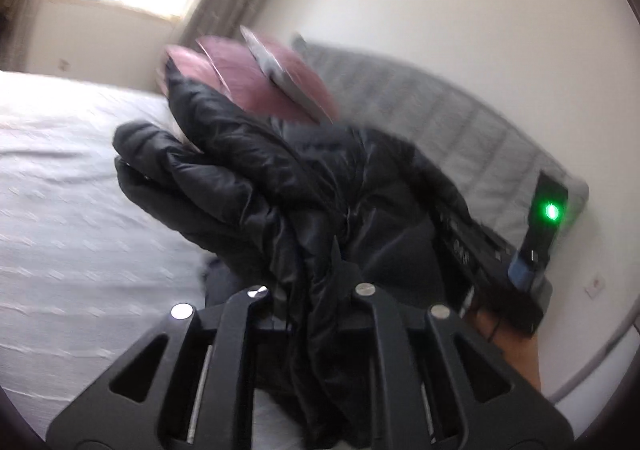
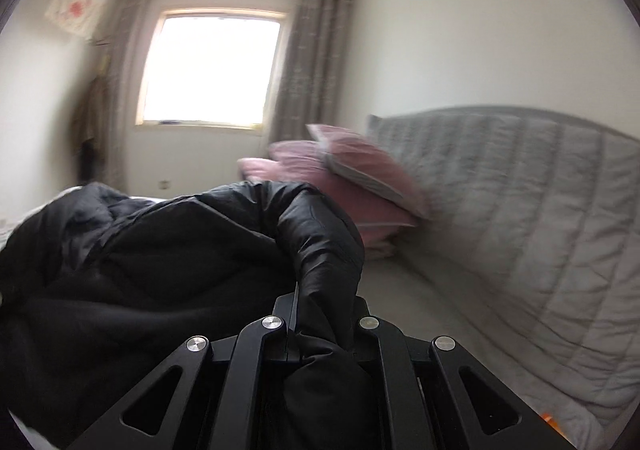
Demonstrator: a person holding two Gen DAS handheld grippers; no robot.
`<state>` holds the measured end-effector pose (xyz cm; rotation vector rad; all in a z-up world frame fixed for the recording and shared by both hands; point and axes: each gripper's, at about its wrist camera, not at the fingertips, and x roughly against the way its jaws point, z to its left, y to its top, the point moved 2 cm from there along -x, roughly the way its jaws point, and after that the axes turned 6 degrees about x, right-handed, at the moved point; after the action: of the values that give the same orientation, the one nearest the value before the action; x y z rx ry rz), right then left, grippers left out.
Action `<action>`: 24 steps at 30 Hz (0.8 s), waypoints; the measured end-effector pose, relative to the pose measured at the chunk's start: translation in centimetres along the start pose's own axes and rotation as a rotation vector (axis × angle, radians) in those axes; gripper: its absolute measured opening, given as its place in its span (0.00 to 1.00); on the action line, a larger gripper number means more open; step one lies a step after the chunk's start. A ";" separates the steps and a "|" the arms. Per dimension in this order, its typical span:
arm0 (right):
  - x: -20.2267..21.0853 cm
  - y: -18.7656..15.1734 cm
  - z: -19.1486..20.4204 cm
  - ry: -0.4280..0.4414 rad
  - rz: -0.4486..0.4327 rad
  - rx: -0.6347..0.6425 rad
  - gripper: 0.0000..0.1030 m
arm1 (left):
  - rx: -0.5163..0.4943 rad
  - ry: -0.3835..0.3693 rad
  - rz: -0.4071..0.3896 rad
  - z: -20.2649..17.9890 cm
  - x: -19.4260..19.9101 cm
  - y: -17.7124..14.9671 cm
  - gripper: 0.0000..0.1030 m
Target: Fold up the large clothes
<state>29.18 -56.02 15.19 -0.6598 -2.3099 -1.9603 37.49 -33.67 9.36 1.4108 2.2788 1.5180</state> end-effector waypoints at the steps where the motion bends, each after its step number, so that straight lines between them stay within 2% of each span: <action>1: -1.5 -2.3 -3.3 -0.020 0.050 -0.049 0.08 | 0.002 -0.014 0.058 -0.5 -2.6 -1.7 0.15; 3: -4.7 -7.1 -8.0 -0.038 0.204 -0.149 0.09 | 0.024 -0.013 0.224 -0.2 -9.0 -7.5 0.17; 4: -6.3 -10.8 -10.6 -0.051 0.318 -0.213 0.09 | 0.034 -0.005 0.253 0.2 -10.2 -9.3 0.19; 6: -7.1 -16.3 -13.6 -0.069 0.424 -0.312 0.13 | 0.072 -0.062 0.222 1.6 -10.8 -12.1 0.23; 7: -6.6 -18.0 -14.4 -0.054 0.417 -0.349 0.16 | 0.084 -0.082 0.217 2.1 -10.7 -12.5 0.24; 9: -4.9 -20.4 -15.6 -0.021 0.381 -0.409 0.35 | 0.126 -0.098 0.228 3.2 -10.2 -12.5 0.30; 10: -4.0 -20.7 -15.9 -0.033 0.371 -0.411 0.42 | 0.140 -0.100 0.235 3.3 -9.8 -12.5 0.30; 12: -2.2 -20.6 -16.4 -0.111 0.334 -0.433 0.60 | 0.121 -0.092 0.234 3.0 -8.4 -12.2 0.30; 15: 0.9 -19.7 -17.6 -0.102 0.248 -0.556 0.65 | 0.052 -0.074 0.236 2.1 -6.2 -12.0 0.30; 17: 2.3 -19.0 -18.4 -0.079 0.214 -0.627 0.67 | 0.046 -0.063 0.263 2.0 -4.9 -12.3 0.30; 21: 8.1 -17.5 -15.4 -0.067 0.195 -0.629 0.70 | 0.017 -0.004 0.256 1.8 0.1 -12.7 0.31; 22: 9.9 -17.3 -13.8 -0.053 0.193 -0.614 0.72 | -0.017 0.034 0.247 1.7 1.6 -13.0 0.34; 24: 12.2 -17.2 -11.1 -0.041 0.204 -0.587 0.80 | -0.130 0.144 0.223 0.5 4.8 -13.6 0.56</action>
<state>9.58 -64.91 5.03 -0.9256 -1.5819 -2.5350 26.23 -31.22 0.74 1.6133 2.1091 1.8519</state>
